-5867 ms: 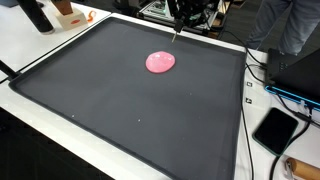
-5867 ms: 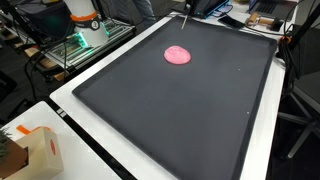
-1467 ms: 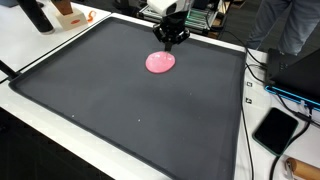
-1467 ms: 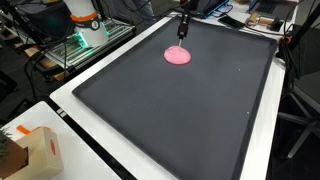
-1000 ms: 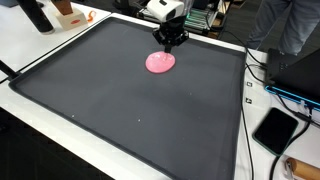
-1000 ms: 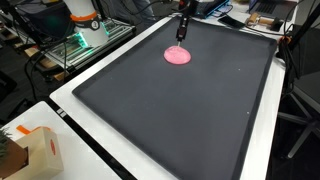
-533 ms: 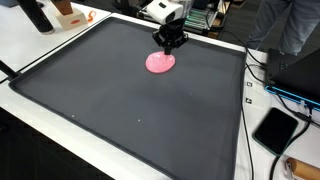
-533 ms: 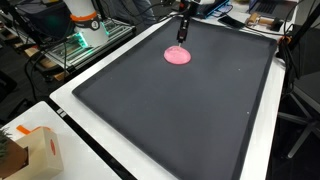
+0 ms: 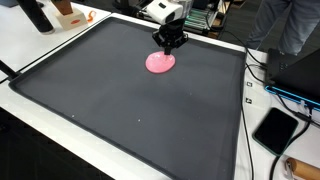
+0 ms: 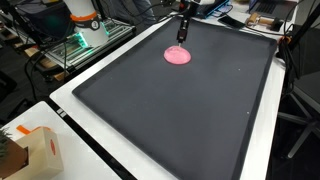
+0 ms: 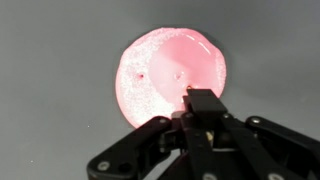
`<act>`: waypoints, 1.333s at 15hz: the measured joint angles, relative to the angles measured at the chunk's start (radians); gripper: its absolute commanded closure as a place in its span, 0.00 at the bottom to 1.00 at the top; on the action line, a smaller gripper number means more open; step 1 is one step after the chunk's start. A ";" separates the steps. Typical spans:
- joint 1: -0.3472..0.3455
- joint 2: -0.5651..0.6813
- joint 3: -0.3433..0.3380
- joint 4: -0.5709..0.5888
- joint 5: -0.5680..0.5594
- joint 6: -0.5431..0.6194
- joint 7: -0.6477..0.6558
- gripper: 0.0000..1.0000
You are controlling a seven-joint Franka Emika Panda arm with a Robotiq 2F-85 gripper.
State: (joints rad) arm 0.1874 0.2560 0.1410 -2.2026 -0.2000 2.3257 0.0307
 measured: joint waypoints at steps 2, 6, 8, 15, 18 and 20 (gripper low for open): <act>-0.001 0.000 0.000 0.000 0.000 0.000 0.000 0.97; -0.002 0.000 0.000 0.003 0.000 -0.004 0.000 0.97; -0.002 -0.001 0.000 0.005 0.000 -0.006 0.000 0.97; -0.001 -0.018 0.000 0.040 0.000 -0.083 0.001 0.97; -0.001 -0.036 0.002 0.057 0.000 -0.113 0.001 0.97; -0.001 -0.053 0.002 0.063 0.002 -0.131 0.001 0.97</act>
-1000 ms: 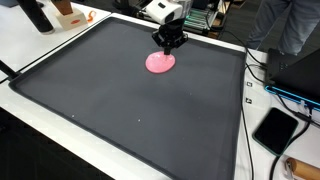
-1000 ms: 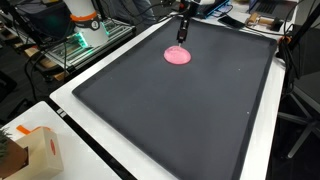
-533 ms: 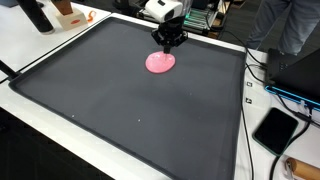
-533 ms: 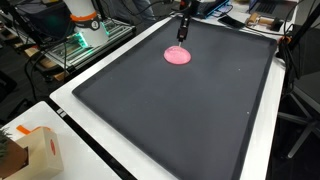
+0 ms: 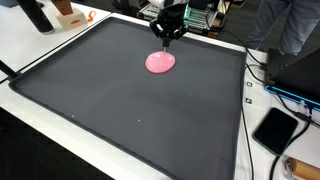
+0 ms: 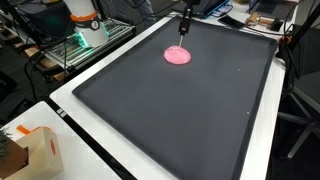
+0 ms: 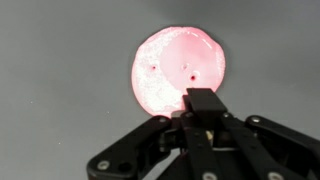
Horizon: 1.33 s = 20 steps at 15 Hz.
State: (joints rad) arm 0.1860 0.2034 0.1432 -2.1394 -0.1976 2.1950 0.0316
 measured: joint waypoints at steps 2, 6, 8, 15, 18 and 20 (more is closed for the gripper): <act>0.000 -0.018 0.000 0.007 0.010 -0.018 0.000 0.97; -0.001 -0.061 0.000 0.023 0.042 -0.056 0.000 0.97; -0.001 -0.085 0.000 0.033 0.052 -0.083 0.000 0.97; 0.002 -0.152 0.012 0.088 0.055 -0.219 0.003 0.97; 0.006 -0.169 0.022 0.111 0.057 -0.270 0.007 0.97; 0.008 -0.178 0.028 0.124 0.057 -0.289 0.007 0.97</act>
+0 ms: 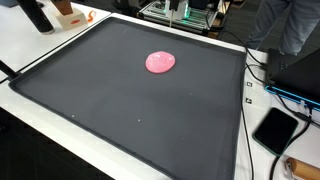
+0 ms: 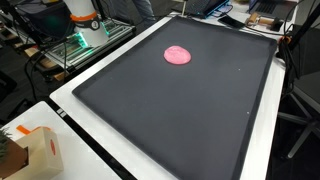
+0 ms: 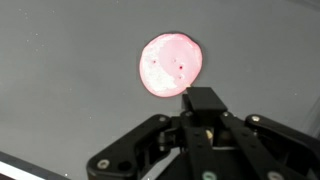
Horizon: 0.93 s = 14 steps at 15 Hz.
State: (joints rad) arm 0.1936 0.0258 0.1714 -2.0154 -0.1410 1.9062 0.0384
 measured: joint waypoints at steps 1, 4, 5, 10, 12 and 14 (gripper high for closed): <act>0.000 -0.004 0.004 0.004 0.000 -0.006 0.000 0.97; 0.001 -0.008 0.009 0.012 0.000 -0.011 0.000 0.87; 0.000 -0.007 0.009 0.012 0.000 -0.011 0.000 0.87; 0.000 -0.005 0.009 0.013 0.000 -0.011 0.000 0.97; 0.000 -0.005 0.009 0.013 0.000 -0.011 0.000 0.97; -0.003 -0.004 0.007 0.014 0.003 -0.010 -0.001 0.97</act>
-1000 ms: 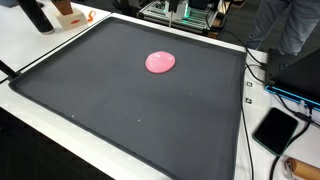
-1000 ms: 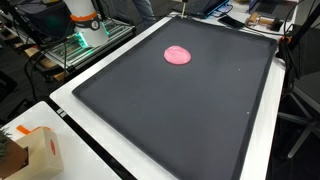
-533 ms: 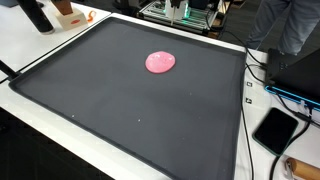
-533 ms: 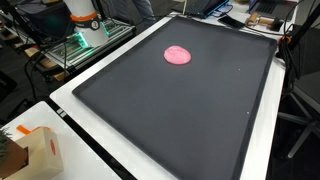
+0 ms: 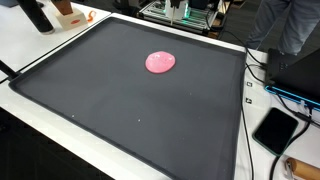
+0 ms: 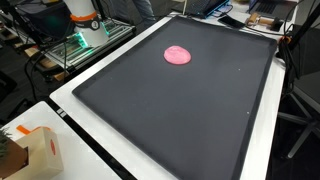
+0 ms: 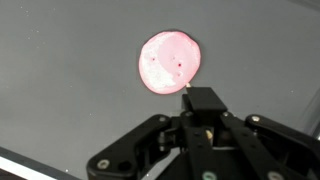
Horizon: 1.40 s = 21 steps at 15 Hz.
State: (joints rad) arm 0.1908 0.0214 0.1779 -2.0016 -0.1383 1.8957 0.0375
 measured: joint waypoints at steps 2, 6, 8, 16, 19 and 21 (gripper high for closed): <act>-0.010 0.002 -0.008 0.000 0.013 0.002 -0.006 0.97; -0.043 0.012 -0.039 -0.003 0.068 0.033 -0.061 0.97; -0.061 0.017 -0.056 -0.011 0.102 0.064 -0.099 0.97; -0.132 0.029 -0.114 -0.088 0.278 0.143 -0.240 0.97; -0.156 0.033 -0.135 -0.115 0.325 0.149 -0.258 0.97; -0.171 0.037 -0.148 -0.132 0.355 0.158 -0.262 0.97</act>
State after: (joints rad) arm 0.0196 0.0588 0.0302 -2.1335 0.2165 2.0537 -0.2242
